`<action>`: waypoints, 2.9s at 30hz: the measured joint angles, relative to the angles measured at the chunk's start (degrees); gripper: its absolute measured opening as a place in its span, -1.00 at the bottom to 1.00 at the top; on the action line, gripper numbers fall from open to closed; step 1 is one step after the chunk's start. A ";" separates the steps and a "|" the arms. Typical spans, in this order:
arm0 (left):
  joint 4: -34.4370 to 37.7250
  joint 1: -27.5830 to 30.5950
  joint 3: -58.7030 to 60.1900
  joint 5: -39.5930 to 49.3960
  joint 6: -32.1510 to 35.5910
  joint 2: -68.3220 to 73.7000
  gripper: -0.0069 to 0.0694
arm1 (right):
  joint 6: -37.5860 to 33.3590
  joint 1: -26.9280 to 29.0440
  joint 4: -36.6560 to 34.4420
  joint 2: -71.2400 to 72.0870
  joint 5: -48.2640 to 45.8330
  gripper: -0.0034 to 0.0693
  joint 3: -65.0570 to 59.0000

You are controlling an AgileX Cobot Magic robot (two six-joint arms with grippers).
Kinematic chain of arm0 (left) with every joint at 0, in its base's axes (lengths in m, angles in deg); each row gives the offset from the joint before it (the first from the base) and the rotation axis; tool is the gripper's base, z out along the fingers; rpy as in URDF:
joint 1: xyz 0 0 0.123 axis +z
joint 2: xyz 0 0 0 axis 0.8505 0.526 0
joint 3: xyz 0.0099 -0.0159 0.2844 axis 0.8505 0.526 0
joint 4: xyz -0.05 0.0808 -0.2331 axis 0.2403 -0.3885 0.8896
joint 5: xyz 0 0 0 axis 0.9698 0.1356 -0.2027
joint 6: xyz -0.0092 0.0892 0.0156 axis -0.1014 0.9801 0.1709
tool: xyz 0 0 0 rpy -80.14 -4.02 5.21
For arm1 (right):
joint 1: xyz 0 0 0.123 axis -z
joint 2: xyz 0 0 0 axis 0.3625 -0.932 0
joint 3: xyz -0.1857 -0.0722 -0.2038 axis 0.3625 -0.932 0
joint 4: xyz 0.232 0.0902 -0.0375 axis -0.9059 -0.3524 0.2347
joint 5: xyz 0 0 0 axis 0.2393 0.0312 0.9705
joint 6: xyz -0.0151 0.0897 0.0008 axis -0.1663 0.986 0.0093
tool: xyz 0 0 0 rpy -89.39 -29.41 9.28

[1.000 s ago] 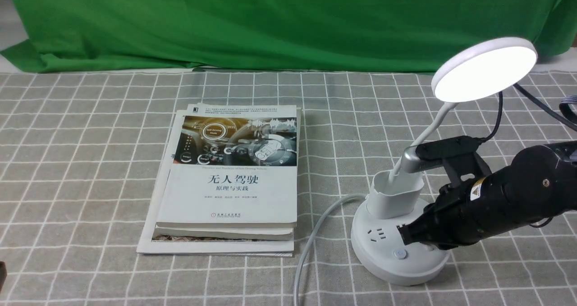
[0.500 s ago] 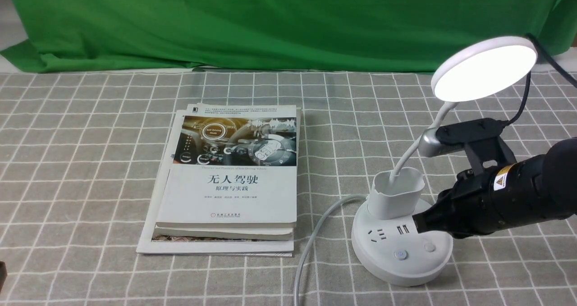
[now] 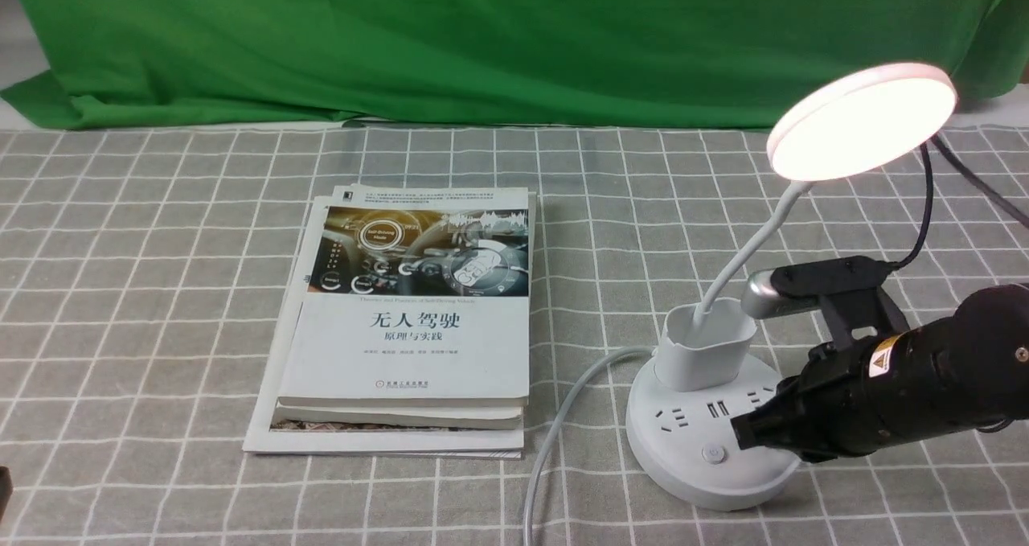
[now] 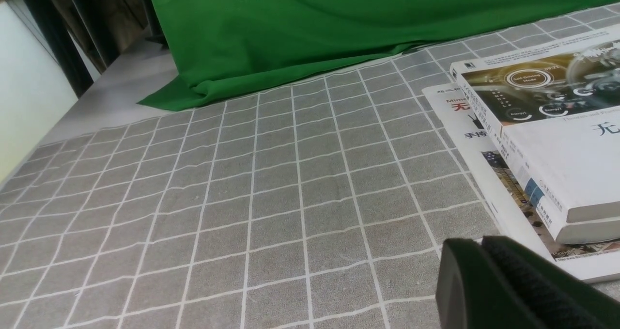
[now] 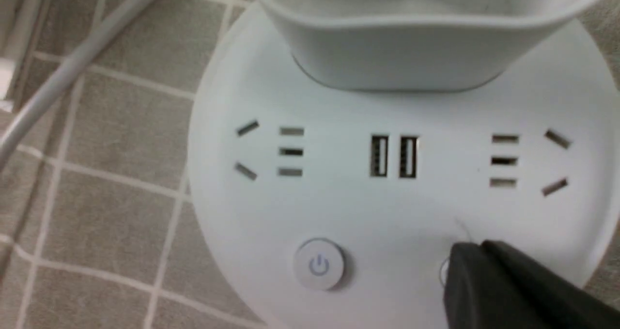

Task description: Turn off the desk lamp on the grey coffee tablecloth by hand.

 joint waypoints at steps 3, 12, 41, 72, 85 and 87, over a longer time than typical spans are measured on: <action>0.00 0.00 0.00 0.00 0.00 0.00 -0.77 | 0.00 0.00 0.00 2.59 -0.35 -0.81 1.83; 0.00 0.00 0.00 0.00 0.00 0.00 -0.77 | -0.19 0.00 0.00 -0.21 -0.69 -0.81 0.30; 0.00 0.00 0.00 0.00 0.00 0.00 -0.77 | 7.16 15.43 14.09 41.21 -0.22 -0.81 -2.51; 0.00 0.00 0.00 0.00 0.00 0.00 -0.77 | 9.09 16.61 14.41 65.91 7.50 -0.81 -16.36; 0.00 0.00 0.00 0.00 -0.02 0.00 -0.77 | 8.01 16.61 14.41 78.82 -0.21 -0.81 -21.79; 0.00 0.00 0.00 0.00 -0.02 0.00 -0.77 | 8.01 16.61 14.41 78.82 -0.17 -0.81 -21.92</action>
